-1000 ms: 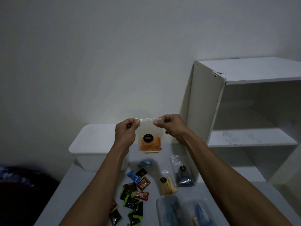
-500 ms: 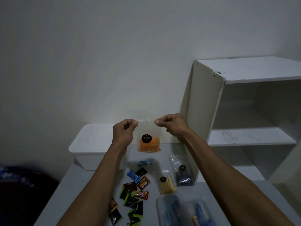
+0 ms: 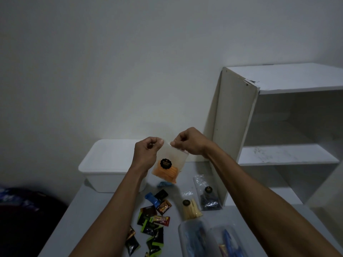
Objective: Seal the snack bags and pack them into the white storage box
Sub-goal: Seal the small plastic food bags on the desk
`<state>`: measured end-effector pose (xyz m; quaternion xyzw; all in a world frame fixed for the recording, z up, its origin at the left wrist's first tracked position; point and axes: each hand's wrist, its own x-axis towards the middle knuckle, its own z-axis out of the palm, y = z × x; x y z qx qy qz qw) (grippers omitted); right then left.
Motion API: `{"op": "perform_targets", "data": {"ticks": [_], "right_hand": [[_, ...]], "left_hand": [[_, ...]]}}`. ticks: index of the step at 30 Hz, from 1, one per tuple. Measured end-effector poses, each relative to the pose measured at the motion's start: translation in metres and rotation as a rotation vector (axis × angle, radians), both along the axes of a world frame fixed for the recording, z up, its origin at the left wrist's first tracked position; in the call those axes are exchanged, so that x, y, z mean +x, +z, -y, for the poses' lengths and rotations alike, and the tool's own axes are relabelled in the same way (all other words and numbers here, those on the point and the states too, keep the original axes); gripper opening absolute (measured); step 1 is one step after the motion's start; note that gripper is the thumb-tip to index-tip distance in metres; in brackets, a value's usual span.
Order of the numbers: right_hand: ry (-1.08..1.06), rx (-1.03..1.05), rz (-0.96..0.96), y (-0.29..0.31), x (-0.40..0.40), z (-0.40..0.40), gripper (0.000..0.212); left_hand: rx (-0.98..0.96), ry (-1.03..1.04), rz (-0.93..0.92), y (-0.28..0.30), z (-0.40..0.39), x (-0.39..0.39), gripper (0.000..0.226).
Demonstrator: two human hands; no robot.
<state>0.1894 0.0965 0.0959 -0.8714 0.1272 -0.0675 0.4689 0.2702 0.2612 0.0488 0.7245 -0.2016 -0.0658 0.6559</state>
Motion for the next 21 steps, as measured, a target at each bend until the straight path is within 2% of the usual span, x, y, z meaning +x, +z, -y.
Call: {"op": "perform_targets", "data": {"ticks": [3, 5, 8, 13, 17, 19, 21], "right_hand": [[-0.085, -0.004, 0.079, -0.011, 0.005, -0.006, 0.019], [-0.137, 0.023, 0.11, -0.018, 0.007, -0.01, 0.019], [-0.139, 0.048, 0.119, -0.023, 0.008, -0.015, 0.019], [-0.104, 0.174, 0.095, -0.024, 0.006, -0.018, 0.018], [-0.024, 0.111, 0.027, -0.025, -0.002, -0.016, 0.013], [-0.006, 0.084, 0.025, -0.028, -0.003, -0.017, 0.015], [-0.013, 0.108, 0.042, -0.031, -0.001, -0.019, 0.02]], "left_hand": [[-0.034, 0.091, -0.065, -0.002, 0.006, -0.002, 0.032], [0.014, 0.131, -0.09, -0.002, 0.009, -0.004, 0.038], [0.059, 0.142, -0.101, 0.0, 0.013, -0.005, 0.028], [-0.026, 0.137, -0.124, 0.005, 0.013, -0.003, 0.015], [-0.081, 0.134, -0.152, 0.005, 0.008, 0.002, 0.021], [-0.103, 0.138, -0.177, 0.005, 0.005, 0.006, 0.008], [-0.127, 0.139, -0.189, 0.007, 0.004, 0.007, 0.011]]}}
